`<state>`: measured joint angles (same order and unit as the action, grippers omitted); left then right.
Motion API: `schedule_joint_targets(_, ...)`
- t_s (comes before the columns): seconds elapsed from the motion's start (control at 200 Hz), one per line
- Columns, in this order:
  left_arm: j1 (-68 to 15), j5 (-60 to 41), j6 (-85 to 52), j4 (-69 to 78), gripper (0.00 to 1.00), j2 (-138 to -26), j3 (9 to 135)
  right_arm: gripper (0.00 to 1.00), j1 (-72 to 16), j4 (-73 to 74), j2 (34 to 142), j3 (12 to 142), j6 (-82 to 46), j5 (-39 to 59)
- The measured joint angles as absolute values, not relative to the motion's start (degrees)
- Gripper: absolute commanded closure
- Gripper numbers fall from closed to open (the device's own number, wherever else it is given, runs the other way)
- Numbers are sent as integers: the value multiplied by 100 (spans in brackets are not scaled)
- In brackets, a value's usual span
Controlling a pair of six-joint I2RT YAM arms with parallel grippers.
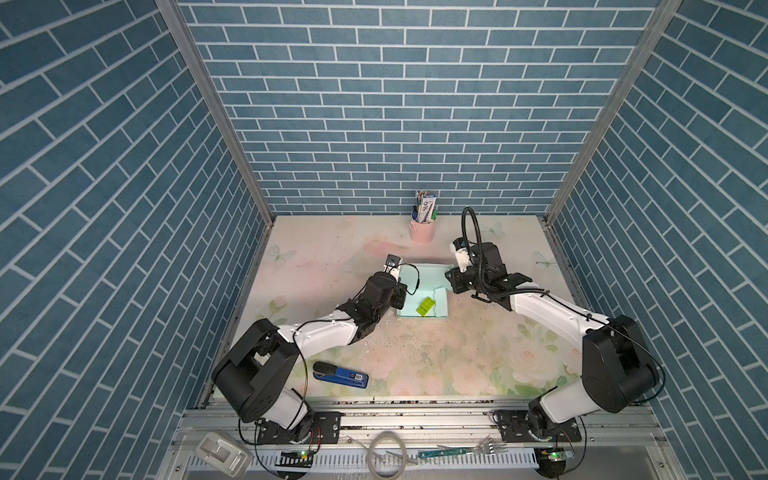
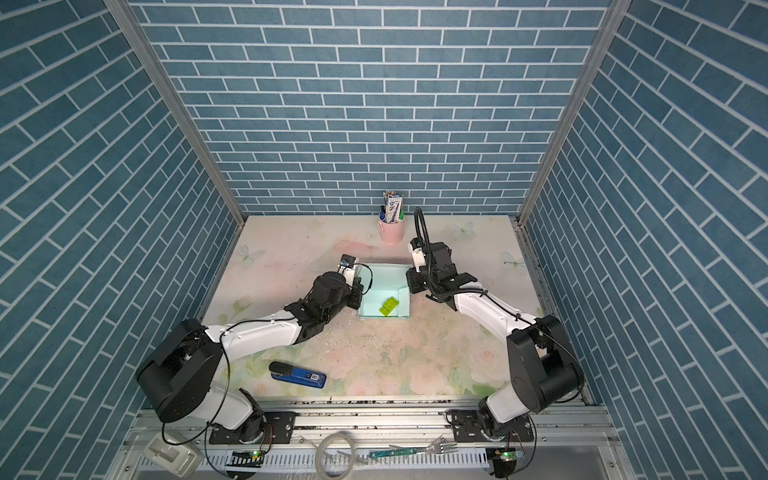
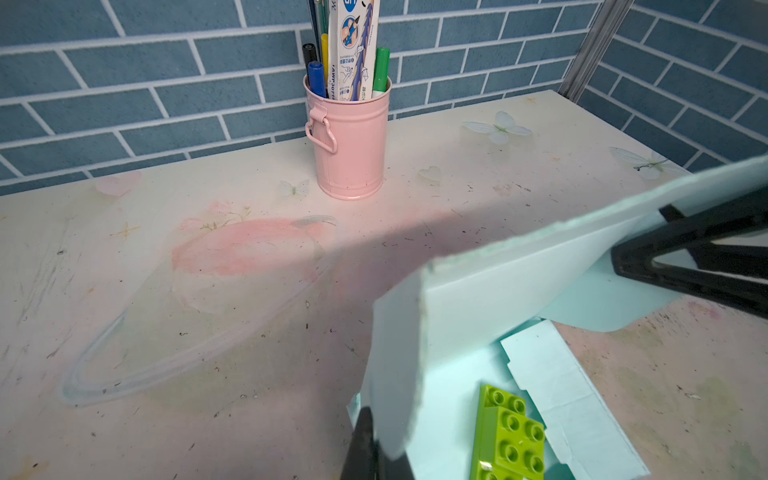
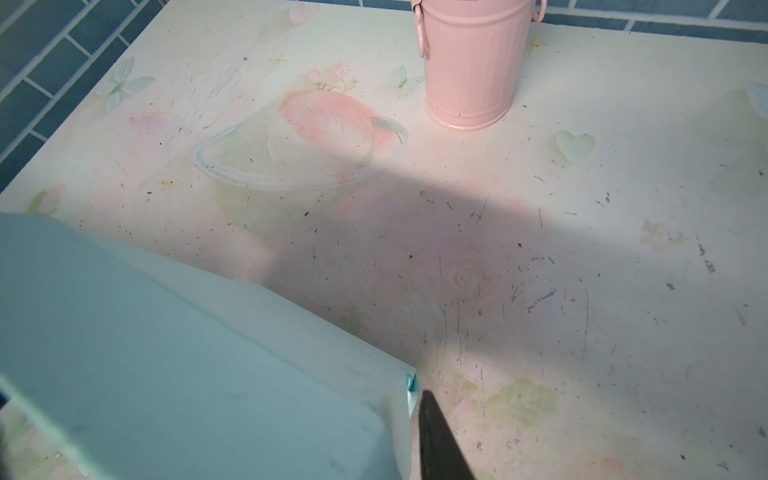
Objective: Fold the paper box
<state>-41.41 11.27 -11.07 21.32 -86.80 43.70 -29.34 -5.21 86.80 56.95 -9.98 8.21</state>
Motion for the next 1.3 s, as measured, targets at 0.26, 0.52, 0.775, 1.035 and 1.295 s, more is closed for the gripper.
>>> schedule_joint_targets(0.26, -4152, 1116, -1140, 2128, 70, -8680, 4370, 100, -2947, -561, 8678, 5793, -904, 762)
schedule_joint_targets(0.52, -4156, 1129, -1131, 1964, 48, -8621, 4388, 100, -2971, -563, 8678, 5791, -869, 705)
schedule_joint_targets(0.775, -4150, 976, -1046, 1308, 50, -8403, 4836, 100, -3028, -569, 8663, 5791, -847, 620)
schedule_joint_targets(1.035, -4128, 812, -972, 56, 65, -8556, 5922, 100, -3124, -657, 8584, 5791, -738, 449)
schedule_joint_targets(1.295, -4123, 762, -998, -878, 74, -8969, 6462, 100, -3162, -731, 8525, 5791, -698, 301)
